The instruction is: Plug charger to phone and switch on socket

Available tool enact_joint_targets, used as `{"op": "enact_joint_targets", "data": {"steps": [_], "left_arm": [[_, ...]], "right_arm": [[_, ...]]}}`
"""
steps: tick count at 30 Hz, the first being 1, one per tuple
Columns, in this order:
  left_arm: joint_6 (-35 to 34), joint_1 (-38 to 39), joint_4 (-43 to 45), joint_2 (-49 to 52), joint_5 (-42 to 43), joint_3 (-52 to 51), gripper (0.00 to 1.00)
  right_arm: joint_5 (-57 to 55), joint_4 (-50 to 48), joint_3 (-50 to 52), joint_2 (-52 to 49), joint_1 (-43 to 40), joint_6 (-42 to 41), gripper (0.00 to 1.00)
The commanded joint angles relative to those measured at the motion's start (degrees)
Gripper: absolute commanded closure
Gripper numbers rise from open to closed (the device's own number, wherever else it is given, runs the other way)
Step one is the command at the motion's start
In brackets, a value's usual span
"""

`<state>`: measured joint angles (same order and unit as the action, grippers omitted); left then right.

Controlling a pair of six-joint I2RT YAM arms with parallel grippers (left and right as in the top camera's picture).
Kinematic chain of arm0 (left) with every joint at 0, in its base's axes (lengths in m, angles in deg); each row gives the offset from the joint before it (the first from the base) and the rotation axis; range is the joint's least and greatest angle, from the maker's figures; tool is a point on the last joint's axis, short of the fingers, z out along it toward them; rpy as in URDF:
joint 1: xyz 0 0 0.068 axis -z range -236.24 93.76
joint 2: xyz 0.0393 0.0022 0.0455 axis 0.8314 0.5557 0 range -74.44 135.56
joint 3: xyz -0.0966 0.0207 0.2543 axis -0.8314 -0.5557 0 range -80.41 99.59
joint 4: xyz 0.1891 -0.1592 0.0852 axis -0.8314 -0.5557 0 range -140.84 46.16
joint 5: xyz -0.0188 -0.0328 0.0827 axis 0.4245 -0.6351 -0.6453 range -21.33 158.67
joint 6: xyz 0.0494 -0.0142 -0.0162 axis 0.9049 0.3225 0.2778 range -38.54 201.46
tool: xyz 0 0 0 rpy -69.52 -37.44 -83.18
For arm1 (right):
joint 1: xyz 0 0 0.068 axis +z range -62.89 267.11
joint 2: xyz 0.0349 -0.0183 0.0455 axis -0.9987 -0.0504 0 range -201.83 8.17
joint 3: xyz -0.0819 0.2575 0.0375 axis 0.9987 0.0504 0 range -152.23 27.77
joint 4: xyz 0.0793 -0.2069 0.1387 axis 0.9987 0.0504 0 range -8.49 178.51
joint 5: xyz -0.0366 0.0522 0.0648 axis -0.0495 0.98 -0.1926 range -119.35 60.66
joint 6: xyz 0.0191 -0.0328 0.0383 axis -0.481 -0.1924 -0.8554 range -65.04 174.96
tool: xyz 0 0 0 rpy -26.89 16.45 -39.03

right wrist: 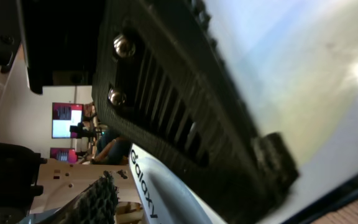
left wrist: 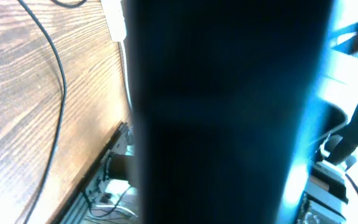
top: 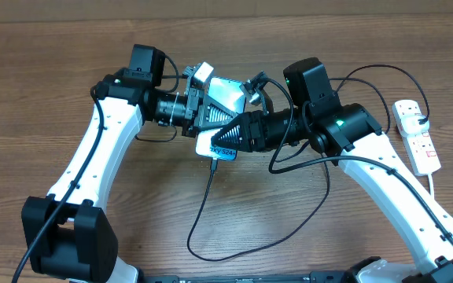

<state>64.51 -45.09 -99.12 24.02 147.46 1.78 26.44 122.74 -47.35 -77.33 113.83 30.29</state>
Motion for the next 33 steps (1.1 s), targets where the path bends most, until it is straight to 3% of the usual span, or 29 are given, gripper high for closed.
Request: {"op": "enact_joint_targets", "data": {"steps": [1,7,22,25,30,33], "left_arm": [[-6.86,-0.31,0.57,-1.07,2.25,0.46,0.96],[-6.84,-0.31,1.97,-1.07,2.19,0.46,0.96],[-5.29,-0.22,2.01,-1.07,1.97,0.46,0.96],[-4.57,-0.22,2.03,-1.07,1.55,0.46,0.96],[-3.17,-0.24,2.01,-1.07,-0.33,0.46,0.96],[-3.17,-0.24,2.01,-1.07,-2.23,0.46,0.95]], "right_arm": [[1.11,-0.17,-1.03,0.20,0.26,0.72,0.52],[1.03,-1.09,-1.03,0.20,0.26,0.72,0.68],[0.63,-6.01,-1.05,0.20,0.26,0.24,0.84],[-0.85,-6.95,-1.05,0.20,0.26,-0.39,0.93],[-6.67,-6.86,-1.05,0.20,0.26,-0.81,0.92],[-6.69,-6.91,-1.03,0.20,0.26,-0.79,0.96]]}}
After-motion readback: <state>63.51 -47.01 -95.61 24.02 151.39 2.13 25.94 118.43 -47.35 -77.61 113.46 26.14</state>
